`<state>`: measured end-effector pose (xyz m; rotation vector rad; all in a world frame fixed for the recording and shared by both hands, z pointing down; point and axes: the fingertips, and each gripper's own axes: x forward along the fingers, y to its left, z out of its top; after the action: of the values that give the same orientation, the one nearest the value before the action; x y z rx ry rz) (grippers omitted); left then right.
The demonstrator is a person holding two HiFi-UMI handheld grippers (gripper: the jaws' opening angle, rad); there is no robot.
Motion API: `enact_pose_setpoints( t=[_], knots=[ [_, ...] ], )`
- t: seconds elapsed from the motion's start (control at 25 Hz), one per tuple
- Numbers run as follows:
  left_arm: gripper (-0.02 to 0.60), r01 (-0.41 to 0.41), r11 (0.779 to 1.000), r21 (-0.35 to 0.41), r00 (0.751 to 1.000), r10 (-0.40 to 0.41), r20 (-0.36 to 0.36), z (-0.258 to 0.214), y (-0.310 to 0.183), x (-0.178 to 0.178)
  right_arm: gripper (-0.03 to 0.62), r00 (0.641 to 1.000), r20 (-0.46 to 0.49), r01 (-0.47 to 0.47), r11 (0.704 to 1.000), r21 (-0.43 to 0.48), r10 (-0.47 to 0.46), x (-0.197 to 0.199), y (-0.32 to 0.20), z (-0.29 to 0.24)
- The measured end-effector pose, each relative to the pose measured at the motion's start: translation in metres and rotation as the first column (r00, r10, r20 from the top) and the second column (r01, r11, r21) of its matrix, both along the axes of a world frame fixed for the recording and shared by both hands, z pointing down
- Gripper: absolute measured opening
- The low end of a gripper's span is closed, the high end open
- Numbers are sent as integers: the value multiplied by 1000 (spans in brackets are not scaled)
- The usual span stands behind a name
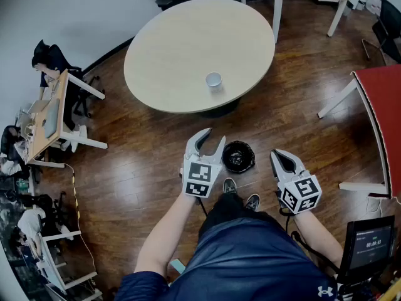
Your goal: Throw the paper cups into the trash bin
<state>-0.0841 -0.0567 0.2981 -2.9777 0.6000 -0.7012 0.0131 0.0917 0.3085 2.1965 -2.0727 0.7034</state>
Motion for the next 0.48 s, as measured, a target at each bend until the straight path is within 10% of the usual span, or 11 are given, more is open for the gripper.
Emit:
enact_pose_setpoints(
  t=[0.48],
  knots=[
    [158, -87, 996, 26, 974, 80, 212, 82, -151, 89, 11, 996, -72, -53, 998, -36, 51, 63, -57, -19]
  ],
)
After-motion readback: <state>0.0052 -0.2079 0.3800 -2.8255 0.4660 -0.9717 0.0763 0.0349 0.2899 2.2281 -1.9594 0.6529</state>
